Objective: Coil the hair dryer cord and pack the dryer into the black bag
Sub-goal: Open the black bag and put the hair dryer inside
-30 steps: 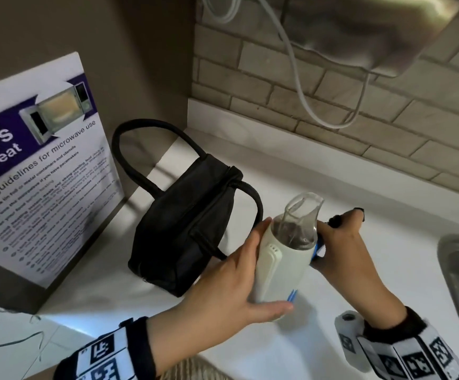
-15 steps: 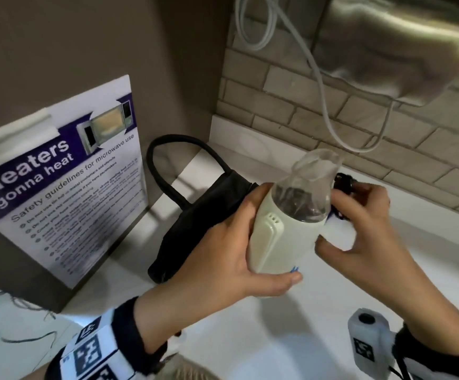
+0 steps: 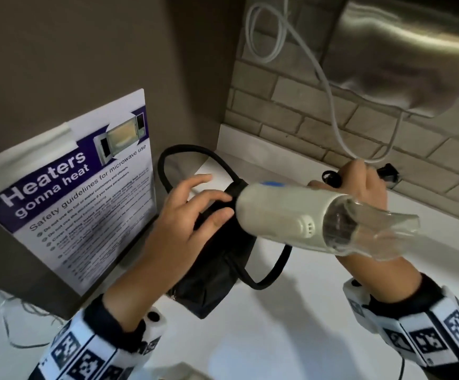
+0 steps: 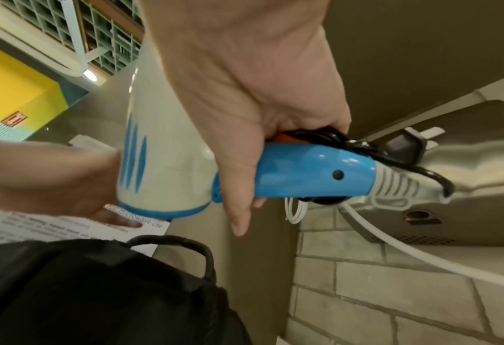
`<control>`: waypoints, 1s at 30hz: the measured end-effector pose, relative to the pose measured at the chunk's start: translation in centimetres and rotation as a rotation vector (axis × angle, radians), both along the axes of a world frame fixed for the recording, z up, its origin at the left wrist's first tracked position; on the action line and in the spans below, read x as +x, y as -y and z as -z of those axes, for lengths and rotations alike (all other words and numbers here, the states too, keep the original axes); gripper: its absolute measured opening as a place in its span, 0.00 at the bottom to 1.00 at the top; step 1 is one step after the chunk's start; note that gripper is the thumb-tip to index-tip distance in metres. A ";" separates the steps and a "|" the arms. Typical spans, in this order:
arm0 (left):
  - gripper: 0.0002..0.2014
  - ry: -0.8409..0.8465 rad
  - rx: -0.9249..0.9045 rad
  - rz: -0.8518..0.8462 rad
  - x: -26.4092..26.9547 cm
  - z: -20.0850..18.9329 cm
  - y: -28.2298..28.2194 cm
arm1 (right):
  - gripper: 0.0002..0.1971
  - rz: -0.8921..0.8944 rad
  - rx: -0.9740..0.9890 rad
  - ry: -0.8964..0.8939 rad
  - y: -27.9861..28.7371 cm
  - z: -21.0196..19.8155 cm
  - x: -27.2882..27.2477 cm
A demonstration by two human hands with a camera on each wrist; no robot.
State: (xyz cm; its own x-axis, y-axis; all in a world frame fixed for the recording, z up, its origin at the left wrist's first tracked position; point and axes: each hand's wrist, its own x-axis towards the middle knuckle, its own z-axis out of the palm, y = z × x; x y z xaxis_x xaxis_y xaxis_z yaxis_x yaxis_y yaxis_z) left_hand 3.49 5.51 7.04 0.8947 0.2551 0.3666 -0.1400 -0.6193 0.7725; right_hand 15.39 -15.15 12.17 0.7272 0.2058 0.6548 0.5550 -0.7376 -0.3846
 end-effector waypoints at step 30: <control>0.10 -0.017 -0.187 -0.269 2.9 4.8 -1.3 | 0.13 -0.783 -1.386 -0.049 -8.5 11.5 2.1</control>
